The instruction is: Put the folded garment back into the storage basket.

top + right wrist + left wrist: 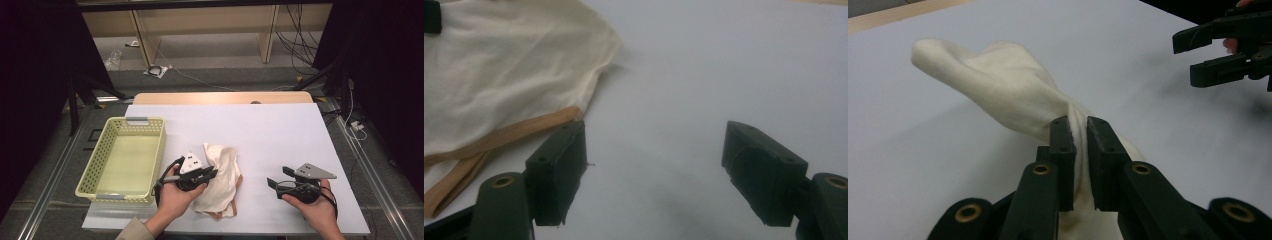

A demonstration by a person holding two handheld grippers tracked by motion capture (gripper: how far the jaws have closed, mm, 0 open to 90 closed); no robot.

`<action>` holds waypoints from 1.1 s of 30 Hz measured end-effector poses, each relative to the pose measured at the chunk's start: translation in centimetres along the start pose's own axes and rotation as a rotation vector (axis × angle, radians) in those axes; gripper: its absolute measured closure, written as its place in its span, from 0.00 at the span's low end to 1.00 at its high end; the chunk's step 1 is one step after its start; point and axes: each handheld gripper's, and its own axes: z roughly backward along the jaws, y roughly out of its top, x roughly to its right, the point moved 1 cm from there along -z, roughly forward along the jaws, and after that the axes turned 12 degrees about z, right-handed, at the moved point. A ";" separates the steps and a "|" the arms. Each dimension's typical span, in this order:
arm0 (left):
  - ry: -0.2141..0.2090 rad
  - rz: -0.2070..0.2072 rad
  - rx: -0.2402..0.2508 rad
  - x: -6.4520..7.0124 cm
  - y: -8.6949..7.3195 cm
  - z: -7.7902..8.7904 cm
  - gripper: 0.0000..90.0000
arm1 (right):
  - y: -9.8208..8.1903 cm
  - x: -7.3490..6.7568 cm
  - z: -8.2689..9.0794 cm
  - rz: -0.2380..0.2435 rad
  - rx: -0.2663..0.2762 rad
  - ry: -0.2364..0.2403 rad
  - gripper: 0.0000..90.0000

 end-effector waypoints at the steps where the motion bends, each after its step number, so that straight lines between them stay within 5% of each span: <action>1: 0.001 -0.001 0.002 0.0 0.0 0.0 0.91 | 0.0 0.0 0.0 0.002 -0.001 0.000 0.30; 5: 0.011 -0.036 0.014 -0.2 0.2 0.2 0.91 | 0.0 0.0 0.1 0.003 -0.003 -0.003 0.30; 16: -0.004 -0.058 0.073 -0.4 0.6 0.7 0.91 | 0.0 0.1 0.1 0.003 0.000 -0.005 0.30; 33: -0.016 -0.093 0.098 -0.9 1.1 1.2 0.91 | 0.0 0.0 0.1 0.008 0.003 -0.008 0.30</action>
